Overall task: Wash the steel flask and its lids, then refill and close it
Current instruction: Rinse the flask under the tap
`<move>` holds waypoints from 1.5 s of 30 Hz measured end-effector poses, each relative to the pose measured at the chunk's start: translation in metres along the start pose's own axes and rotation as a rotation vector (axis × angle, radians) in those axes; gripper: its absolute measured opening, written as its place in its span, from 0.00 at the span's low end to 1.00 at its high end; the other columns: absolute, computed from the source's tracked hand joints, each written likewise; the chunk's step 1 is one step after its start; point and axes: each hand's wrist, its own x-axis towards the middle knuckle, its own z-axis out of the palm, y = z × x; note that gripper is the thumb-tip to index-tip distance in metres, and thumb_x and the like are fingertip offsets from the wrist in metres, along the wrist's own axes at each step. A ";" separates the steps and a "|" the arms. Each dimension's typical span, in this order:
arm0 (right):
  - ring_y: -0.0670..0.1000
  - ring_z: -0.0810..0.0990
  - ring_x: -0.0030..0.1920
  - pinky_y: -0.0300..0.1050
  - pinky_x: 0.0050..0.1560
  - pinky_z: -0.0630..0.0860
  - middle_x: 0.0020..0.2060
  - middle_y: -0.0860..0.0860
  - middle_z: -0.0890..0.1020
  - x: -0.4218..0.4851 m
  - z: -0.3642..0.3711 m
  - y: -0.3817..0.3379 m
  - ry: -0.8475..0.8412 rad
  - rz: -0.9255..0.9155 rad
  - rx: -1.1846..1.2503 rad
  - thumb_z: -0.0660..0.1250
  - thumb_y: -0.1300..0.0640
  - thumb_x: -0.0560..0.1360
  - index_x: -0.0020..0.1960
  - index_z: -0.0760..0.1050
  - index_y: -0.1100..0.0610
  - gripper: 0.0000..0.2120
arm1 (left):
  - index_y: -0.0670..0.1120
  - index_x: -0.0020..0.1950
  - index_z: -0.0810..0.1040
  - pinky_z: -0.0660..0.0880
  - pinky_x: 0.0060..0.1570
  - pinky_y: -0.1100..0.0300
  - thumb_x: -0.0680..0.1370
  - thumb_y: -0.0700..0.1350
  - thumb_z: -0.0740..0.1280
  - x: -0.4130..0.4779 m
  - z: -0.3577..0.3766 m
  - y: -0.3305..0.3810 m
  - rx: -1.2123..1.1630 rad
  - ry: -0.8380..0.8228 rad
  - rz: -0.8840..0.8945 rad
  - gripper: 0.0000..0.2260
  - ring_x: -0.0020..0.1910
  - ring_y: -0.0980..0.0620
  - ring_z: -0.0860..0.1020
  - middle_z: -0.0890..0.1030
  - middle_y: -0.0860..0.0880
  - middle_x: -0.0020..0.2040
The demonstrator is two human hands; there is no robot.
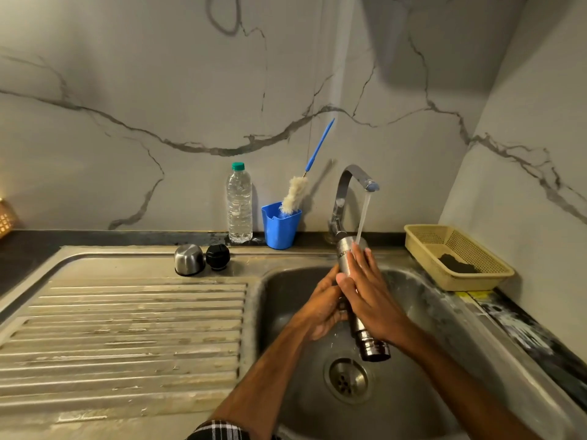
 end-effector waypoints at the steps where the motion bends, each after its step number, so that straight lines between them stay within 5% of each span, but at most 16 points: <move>1: 0.42 0.31 0.77 0.50 0.77 0.37 0.78 0.41 0.34 0.011 -0.002 0.000 -0.012 -0.009 0.002 0.45 0.38 0.82 0.80 0.37 0.45 0.31 | 0.51 0.75 0.69 0.83 0.52 0.48 0.84 0.43 0.61 0.000 0.000 0.000 0.003 -0.001 -0.003 0.19 0.58 0.42 0.82 0.80 0.39 0.64; 6: 0.43 0.53 0.76 0.47 0.72 0.56 0.81 0.43 0.48 0.052 -0.011 0.014 0.078 0.055 0.341 0.47 0.38 0.82 0.81 0.48 0.40 0.28 | 0.56 0.80 0.63 0.80 0.59 0.41 0.80 0.44 0.69 0.004 -0.001 0.000 -0.022 0.036 -0.010 0.29 0.63 0.39 0.80 0.79 0.40 0.67; 11: 0.47 0.69 0.67 0.42 0.57 0.71 0.79 0.50 0.57 0.032 0.002 0.018 0.091 0.162 0.542 0.51 0.42 0.84 0.80 0.45 0.38 0.27 | 0.56 0.80 0.63 0.81 0.56 0.45 0.79 0.44 0.70 0.006 -0.003 0.002 -0.061 0.109 0.044 0.32 0.63 0.41 0.80 0.78 0.41 0.67; 13: 0.50 0.68 0.70 0.48 0.63 0.72 0.80 0.50 0.53 0.005 0.010 0.016 0.070 0.155 0.476 0.51 0.43 0.84 0.79 0.41 0.36 0.28 | 0.57 0.80 0.61 0.80 0.59 0.42 0.77 0.44 0.71 0.007 -0.006 0.003 -0.076 0.127 0.055 0.34 0.64 0.41 0.79 0.76 0.41 0.68; 15: 0.45 0.52 0.79 0.51 0.76 0.60 0.81 0.43 0.43 -0.020 0.018 0.015 0.068 0.031 0.359 0.50 0.43 0.84 0.79 0.37 0.37 0.30 | 0.58 0.81 0.60 0.79 0.59 0.40 0.76 0.45 0.71 0.008 -0.008 0.003 -0.089 0.133 0.046 0.36 0.64 0.39 0.79 0.76 0.40 0.69; 17: 0.39 0.38 0.78 0.48 0.78 0.45 0.78 0.36 0.36 -0.030 0.019 0.013 0.065 -0.094 0.224 0.49 0.42 0.84 0.79 0.35 0.41 0.30 | 0.58 0.81 0.60 0.82 0.52 0.45 0.77 0.44 0.70 0.009 -0.008 0.003 -0.104 0.122 0.042 0.34 0.64 0.38 0.79 0.76 0.40 0.68; 20: 0.36 0.34 0.76 0.46 0.77 0.39 0.76 0.32 0.34 -0.017 0.010 0.003 0.038 -0.121 0.130 0.45 0.38 0.82 0.79 0.37 0.42 0.30 | 0.57 0.80 0.60 0.84 0.49 0.49 0.81 0.42 0.66 0.009 -0.007 0.000 -0.102 0.085 0.042 0.30 0.65 0.37 0.78 0.77 0.38 0.68; 24: 0.37 0.32 0.76 0.51 0.77 0.37 0.78 0.37 0.36 0.024 -0.001 0.001 0.060 -0.102 0.078 0.39 0.35 0.79 0.80 0.39 0.43 0.32 | 0.55 0.81 0.61 0.78 0.62 0.40 0.82 0.42 0.64 0.008 -0.007 -0.003 -0.010 0.038 0.046 0.28 0.67 0.35 0.77 0.79 0.37 0.66; 26: 0.39 0.37 0.77 0.51 0.74 0.42 0.79 0.38 0.40 0.042 -0.006 0.005 0.082 -0.055 0.147 0.41 0.33 0.78 0.80 0.44 0.41 0.32 | 0.58 0.81 0.60 0.74 0.65 0.36 0.81 0.42 0.66 0.007 -0.005 -0.001 -0.026 0.043 0.025 0.30 0.67 0.37 0.77 0.78 0.38 0.68; 31: 0.47 0.65 0.72 0.40 0.64 0.65 0.79 0.48 0.58 0.065 -0.006 0.018 0.172 0.110 0.545 0.48 0.39 0.83 0.81 0.49 0.43 0.28 | 0.59 0.80 0.61 0.78 0.62 0.39 0.80 0.44 0.69 0.008 -0.003 0.002 -0.026 0.081 0.042 0.31 0.64 0.40 0.79 0.78 0.41 0.68; 35: 0.51 0.79 0.58 0.53 0.57 0.79 0.75 0.55 0.67 0.041 0.012 0.030 0.127 0.197 0.634 0.53 0.38 0.82 0.80 0.47 0.37 0.29 | 0.57 0.80 0.61 0.79 0.61 0.41 0.80 0.43 0.69 0.007 -0.003 0.001 -0.071 0.108 0.065 0.32 0.65 0.40 0.79 0.76 0.42 0.69; 41: 0.42 0.79 0.55 0.35 0.45 0.77 0.69 0.47 0.70 -0.020 0.017 0.020 0.049 0.159 0.537 0.67 0.47 0.79 0.81 0.46 0.42 0.40 | 0.55 0.80 0.62 0.79 0.61 0.40 0.80 0.44 0.68 0.007 -0.003 0.005 -0.110 0.149 0.108 0.30 0.63 0.41 0.80 0.76 0.42 0.68; 45: 0.42 0.77 0.55 0.34 0.48 0.76 0.68 0.47 0.70 -0.036 0.012 0.020 0.072 0.155 0.370 0.72 0.49 0.76 0.81 0.44 0.45 0.46 | 0.50 0.79 0.65 0.79 0.61 0.44 0.83 0.43 0.65 0.007 0.000 0.006 -0.105 0.149 0.071 0.24 0.63 0.43 0.80 0.79 0.42 0.66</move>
